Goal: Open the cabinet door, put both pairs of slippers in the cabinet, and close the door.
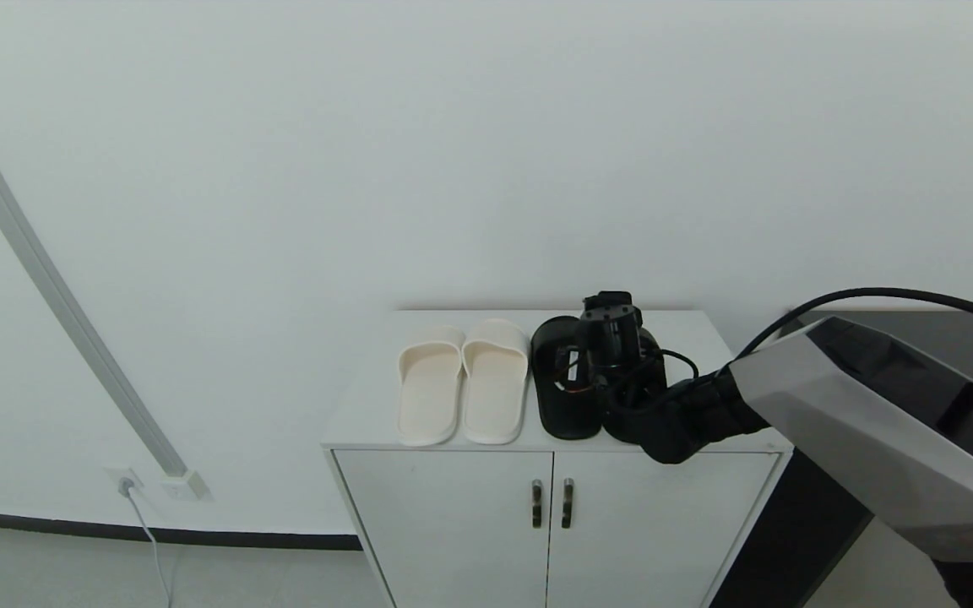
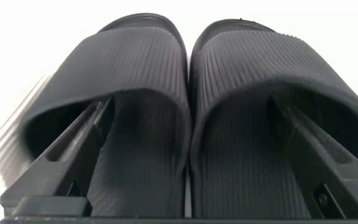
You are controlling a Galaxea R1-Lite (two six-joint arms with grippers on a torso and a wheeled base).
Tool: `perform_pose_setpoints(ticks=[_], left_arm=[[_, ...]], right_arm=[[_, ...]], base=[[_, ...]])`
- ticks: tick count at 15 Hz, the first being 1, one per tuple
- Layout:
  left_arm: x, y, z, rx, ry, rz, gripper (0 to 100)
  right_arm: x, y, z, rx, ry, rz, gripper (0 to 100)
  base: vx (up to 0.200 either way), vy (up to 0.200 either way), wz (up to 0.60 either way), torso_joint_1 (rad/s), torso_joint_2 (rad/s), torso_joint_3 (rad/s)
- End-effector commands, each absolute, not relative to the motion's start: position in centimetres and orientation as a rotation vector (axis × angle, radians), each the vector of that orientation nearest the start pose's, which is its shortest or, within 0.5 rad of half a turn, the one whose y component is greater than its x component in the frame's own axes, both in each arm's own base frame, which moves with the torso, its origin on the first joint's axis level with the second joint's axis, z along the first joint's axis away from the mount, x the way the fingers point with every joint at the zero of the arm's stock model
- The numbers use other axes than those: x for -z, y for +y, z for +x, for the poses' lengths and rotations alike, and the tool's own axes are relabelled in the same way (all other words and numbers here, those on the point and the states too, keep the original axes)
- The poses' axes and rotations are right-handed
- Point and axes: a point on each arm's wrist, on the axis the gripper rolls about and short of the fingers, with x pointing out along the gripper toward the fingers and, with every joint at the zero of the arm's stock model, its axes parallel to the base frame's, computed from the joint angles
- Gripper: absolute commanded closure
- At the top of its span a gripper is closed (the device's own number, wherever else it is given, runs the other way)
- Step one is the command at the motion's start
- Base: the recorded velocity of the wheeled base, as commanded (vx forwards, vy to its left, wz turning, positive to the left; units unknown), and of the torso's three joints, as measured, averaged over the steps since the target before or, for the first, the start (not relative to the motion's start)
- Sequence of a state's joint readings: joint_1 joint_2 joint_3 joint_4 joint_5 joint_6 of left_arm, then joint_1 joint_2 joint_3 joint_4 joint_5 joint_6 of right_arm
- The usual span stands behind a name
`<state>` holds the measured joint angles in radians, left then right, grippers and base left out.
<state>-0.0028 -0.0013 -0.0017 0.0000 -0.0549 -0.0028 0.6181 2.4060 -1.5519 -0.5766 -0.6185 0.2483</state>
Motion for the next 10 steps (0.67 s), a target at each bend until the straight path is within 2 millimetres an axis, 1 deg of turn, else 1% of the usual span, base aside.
perform_pose_setpoints(ticks=[1,2,3,6,10], left_arm=[[-7.59,-0.12,-2.30,0.058,-0.001,-0.003,100],[-7.59,-0.12,-2.30,0.058,-0.001,-0.003,100],[-7.59,-0.12,-2.30,0.058,-0.001,-0.003,100],[-7.59,-0.12,-2.30,0.058,-0.001,-0.003,100],[-7.59,-0.12,-2.30,0.058,-0.001,-0.005,100]], right_arm=[[-8.72,27.40,41.30,0.034,0.227,0.085,0],[-8.53,27.50,41.58,0.036,0.228,0.085,0],[-8.45,27.53,41.62,0.036,0.229,0.084,100],[-8.12,27.58,41.69,0.037,0.233,0.081,100],[-8.24,27.43,41.63,0.043,0.232,0.082,100]], base=[[0.000,0.000,0.00,0.000,0.00,0.000],[0.000,0.000,0.00,0.000,0.00,0.000],[0.000,0.000,0.00,0.000,0.00,0.000],[0.000,0.000,0.00,0.000,0.00,0.000],[0.000,0.000,0.00,0.000,0.00,0.000]])
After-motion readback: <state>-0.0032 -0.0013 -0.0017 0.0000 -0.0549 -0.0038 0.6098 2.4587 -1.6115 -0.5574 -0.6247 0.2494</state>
